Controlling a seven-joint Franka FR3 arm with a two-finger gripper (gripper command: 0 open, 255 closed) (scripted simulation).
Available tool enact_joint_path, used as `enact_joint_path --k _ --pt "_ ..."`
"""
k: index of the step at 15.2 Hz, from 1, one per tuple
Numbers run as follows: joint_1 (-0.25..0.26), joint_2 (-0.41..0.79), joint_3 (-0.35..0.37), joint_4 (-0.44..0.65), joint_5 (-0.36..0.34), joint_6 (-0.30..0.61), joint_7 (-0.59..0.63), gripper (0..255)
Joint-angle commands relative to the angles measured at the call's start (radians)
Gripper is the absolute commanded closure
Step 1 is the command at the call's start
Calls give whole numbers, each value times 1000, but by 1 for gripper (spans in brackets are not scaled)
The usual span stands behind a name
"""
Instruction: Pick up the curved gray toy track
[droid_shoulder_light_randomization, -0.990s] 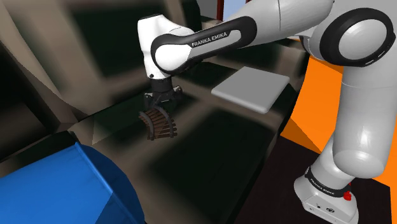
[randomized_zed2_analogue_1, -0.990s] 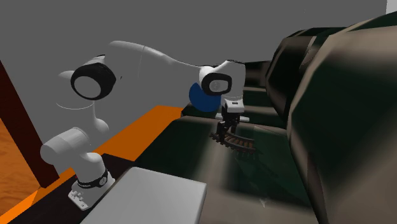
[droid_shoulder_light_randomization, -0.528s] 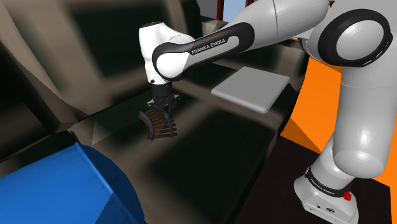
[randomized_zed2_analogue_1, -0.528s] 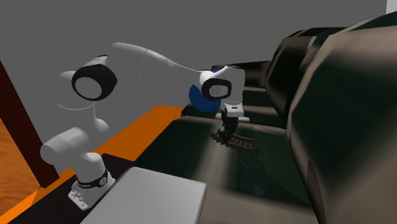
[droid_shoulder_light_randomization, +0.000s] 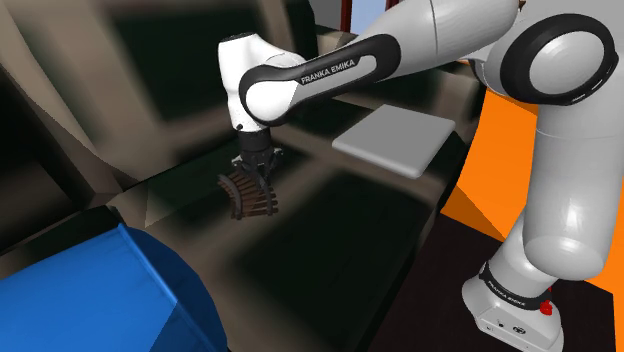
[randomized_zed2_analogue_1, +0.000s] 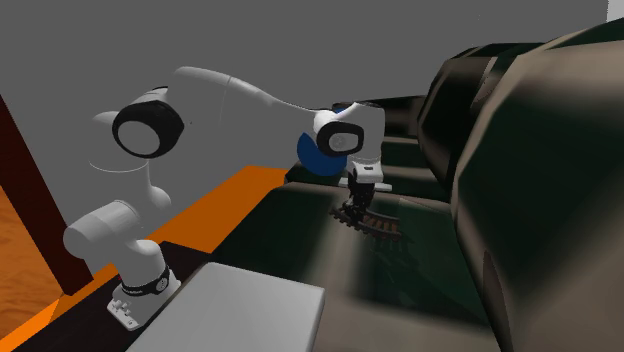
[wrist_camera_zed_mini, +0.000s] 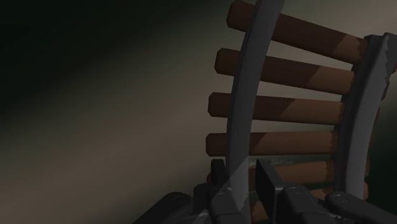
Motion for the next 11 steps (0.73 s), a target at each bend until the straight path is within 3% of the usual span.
enact_joint_path --k 1,11 --pt "0 -4 1 15 2 -19 -2 255" --pt "6 -15 6 135 10 -148 -7 255"
